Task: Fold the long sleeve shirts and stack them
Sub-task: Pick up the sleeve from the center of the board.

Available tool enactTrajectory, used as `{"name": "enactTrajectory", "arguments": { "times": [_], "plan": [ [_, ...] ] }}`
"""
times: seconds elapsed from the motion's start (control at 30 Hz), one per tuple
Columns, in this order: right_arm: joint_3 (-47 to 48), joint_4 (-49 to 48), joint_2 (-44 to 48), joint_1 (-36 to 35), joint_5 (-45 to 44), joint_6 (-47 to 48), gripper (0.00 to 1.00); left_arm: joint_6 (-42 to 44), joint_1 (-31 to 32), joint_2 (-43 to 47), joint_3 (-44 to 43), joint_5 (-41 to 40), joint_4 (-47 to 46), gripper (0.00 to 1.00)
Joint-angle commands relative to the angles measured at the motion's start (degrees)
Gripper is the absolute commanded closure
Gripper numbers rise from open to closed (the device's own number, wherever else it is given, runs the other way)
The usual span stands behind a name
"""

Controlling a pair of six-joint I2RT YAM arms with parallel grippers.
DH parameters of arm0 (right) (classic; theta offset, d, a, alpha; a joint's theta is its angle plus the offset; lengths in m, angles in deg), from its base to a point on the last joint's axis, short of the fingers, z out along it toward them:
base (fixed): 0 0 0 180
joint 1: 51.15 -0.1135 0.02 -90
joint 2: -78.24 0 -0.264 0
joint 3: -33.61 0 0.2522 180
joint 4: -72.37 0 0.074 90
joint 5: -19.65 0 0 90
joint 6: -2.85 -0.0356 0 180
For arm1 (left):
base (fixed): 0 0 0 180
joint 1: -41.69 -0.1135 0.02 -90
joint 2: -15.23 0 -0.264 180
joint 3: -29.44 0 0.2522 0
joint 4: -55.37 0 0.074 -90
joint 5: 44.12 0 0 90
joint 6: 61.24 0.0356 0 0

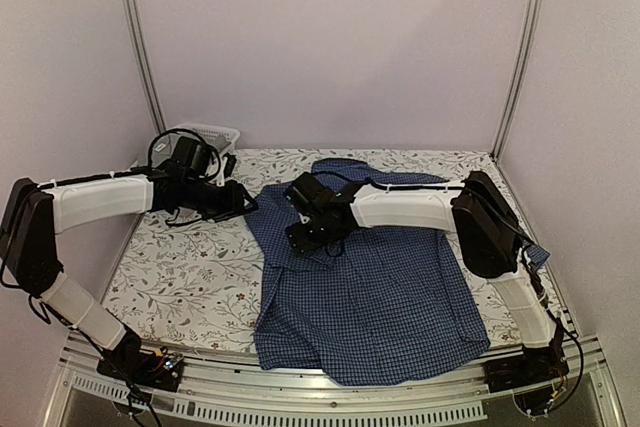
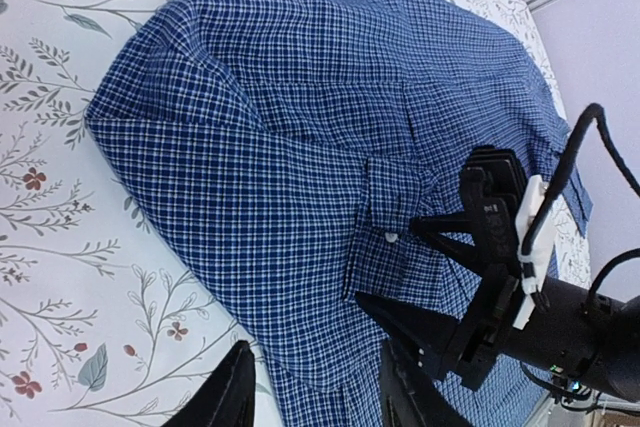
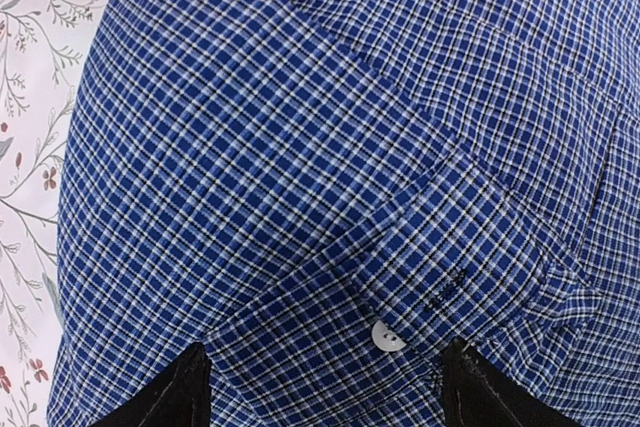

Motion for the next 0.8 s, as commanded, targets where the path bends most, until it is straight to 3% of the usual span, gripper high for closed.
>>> {"name": "enactTrajectory", "arguments": {
  "times": [0.0, 0.27, 0.57, 0.6, 0.77],
  "plan": [
    [2.46, 1.72, -2.65, -0.51, -0.16, 0.29, 0.23, 0.51, -0.81, -0.42, 0.78, 0.76, -1.04, 0.58],
    [3.05, 1.98, -4.5, -0.6, -0.09, 0.21, 0.32, 0.62, -1.11, -0.64, 0.88, 0.8, -0.87, 0.58],
    [3.67, 1.24, -3.74, -0.46, -0.75, -0.27, 0.72, 0.53, -1.34, -0.97, 1.11, 0.71, -0.87, 0.58],
    [4.02, 1.44, -3.79, -0.5, -0.67, -0.32, 0.73, 0.53, -1.42, -0.93, 1.21, 0.71, -0.82, 0.58],
    [4.19, 1.89, -2.58, -0.96, -1.82, 0.25, 0.5, 0.61, -1.72, -0.49, 1.86, 0.75, -0.84, 0.58]
  ]
}}
